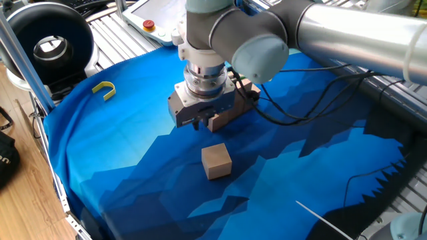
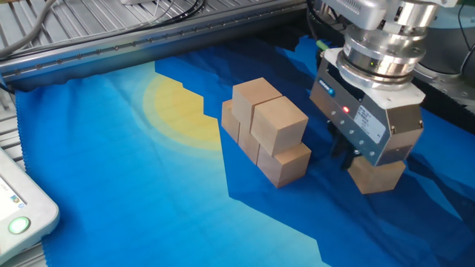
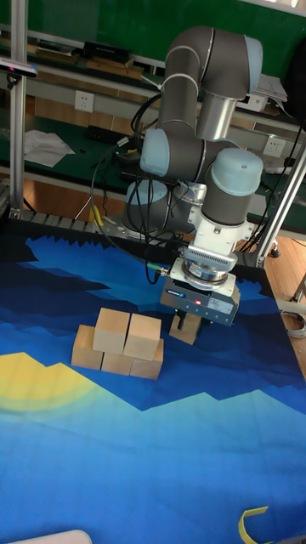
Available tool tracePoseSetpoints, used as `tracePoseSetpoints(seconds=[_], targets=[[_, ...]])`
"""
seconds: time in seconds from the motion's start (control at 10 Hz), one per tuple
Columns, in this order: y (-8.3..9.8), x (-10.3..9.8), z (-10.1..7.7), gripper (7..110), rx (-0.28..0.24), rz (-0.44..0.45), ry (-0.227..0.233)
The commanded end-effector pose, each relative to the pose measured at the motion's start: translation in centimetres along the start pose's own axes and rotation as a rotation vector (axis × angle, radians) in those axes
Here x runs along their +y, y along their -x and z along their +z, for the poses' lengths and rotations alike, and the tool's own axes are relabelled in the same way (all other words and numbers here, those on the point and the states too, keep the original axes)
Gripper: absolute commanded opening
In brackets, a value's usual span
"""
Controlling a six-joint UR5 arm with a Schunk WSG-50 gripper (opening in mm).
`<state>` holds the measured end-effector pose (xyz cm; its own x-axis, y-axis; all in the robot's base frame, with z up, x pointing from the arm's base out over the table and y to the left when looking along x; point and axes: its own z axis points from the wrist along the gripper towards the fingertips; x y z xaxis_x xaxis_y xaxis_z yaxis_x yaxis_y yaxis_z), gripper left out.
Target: Stack the blocks into a pyramid shape
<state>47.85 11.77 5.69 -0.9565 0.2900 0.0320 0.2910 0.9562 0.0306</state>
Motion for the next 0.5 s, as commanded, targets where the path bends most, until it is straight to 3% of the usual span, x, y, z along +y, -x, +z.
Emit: tracePoseSetpoints(seconds=[0.0, 0.2, 0.3, 0.4], targets=[[-2.5, 0.3, -0.3, 66, 0.102, 0.027, 0.015], [-2.5, 0.0, -0.3, 66, 0.102, 0.039, 0.001], [-4.3, -0.2, -0.5, 88, 0.170, 0.059, -0.009], [-6.0, 0.4, -0.7, 88, 0.231, 0.067, 0.014]])
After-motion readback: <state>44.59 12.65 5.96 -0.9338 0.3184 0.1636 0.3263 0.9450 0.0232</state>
